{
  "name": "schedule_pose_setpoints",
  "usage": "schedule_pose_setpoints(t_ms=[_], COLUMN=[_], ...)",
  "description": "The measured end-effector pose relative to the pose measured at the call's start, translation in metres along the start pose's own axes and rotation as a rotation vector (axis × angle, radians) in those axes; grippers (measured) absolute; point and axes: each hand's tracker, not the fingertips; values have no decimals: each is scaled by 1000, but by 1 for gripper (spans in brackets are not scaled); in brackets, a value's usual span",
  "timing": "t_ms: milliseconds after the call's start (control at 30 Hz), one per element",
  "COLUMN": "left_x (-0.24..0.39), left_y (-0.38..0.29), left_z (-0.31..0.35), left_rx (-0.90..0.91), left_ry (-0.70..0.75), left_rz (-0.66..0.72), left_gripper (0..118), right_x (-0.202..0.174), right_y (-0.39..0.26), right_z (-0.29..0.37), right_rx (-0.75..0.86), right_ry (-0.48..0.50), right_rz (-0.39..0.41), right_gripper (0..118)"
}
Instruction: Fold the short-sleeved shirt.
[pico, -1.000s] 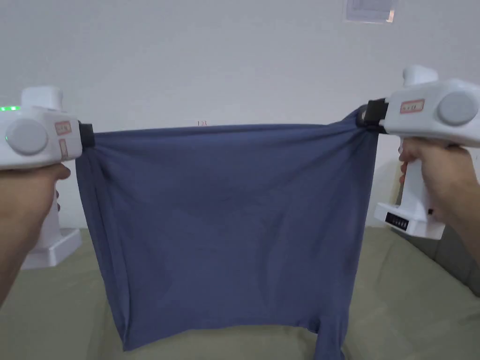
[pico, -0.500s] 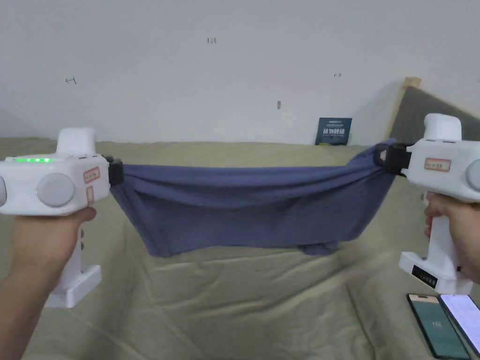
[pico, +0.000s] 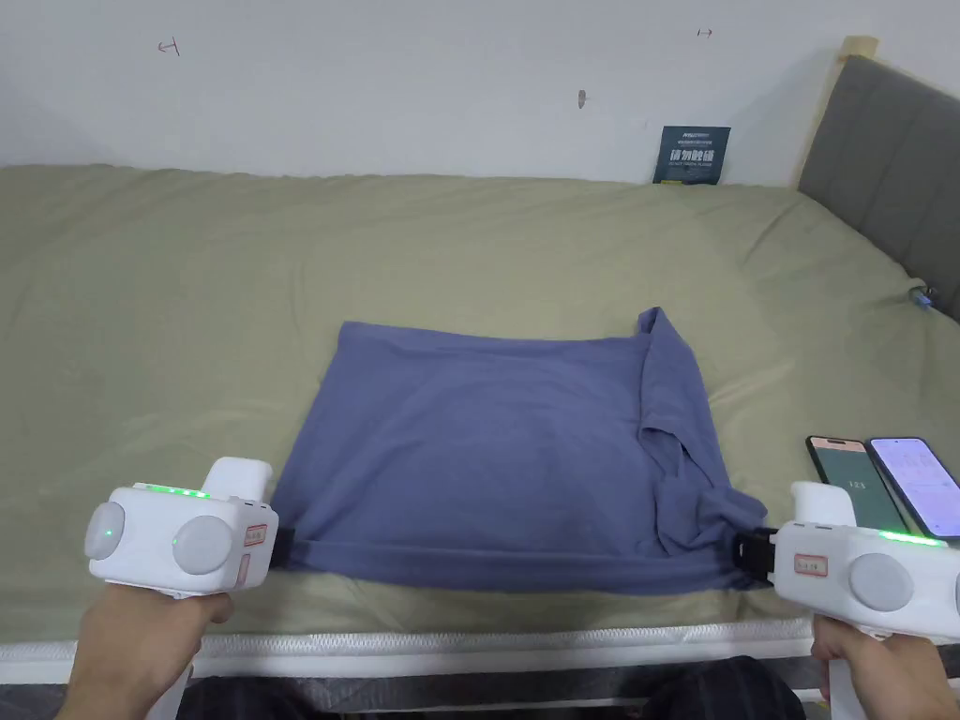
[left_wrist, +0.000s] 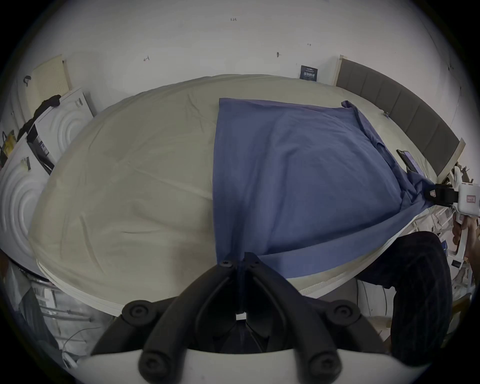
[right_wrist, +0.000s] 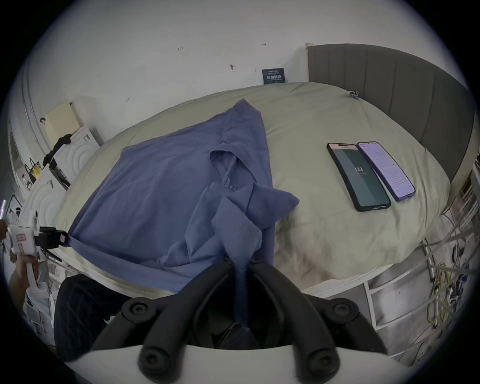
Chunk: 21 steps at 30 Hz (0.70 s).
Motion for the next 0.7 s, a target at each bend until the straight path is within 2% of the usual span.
schedule_pose_setpoints(t_ms=[33,67,100,133,167,200,333,433,467,500,533,567,600,633,700], left_x=[3,3,1,0,0,-1,7,17,18,19,18,14,14,19,12], left_y=[-1,-1,0,1,-1,-5,-21,-32,-37,-41,-44,-45,-47,-45,-50], left_z=[6,8,11,15,22,42,97,132,138,141,141,132,125,122,110], left_rx=[30,46,45,28,11,72,200,222,230,217,206,159,91,100,47], left_ry=[-9,-20,-27,-68,-96,-95,-100,-56,-49,-51,-57,-54,10,59,-15], left_rz=[10,18,25,29,27,41,-54,-100,-107,-109,-111,-114,-115,-147,-128], left_gripper=[24,69,113,114,112,113,113,112,109,99,58,6,0,0,0], right_x=[4,7,10,13,13,11,0,-22,-29,-24,-29,-35,-40,-36,-38], right_y=[4,8,10,14,15,16,8,-12,-19,-26,-32,-36,-41,-42,-41], right_z=[4,6,12,15,23,38,96,130,135,128,128,124,121,116,112], right_rx=[19,32,27,-10,-38,11,64,12,6,8,20,7,2,1,-33], right_ry=[2,7,5,23,45,87,117,78,57,38,5,-44,-73,-44,17], right_rz=[-2,0,1,2,18,63,192,303,341,364,389,405,401,392,309], right_gripper=[54,92,116,118,118,118,118,118,113,99,45,1,1,1,1])
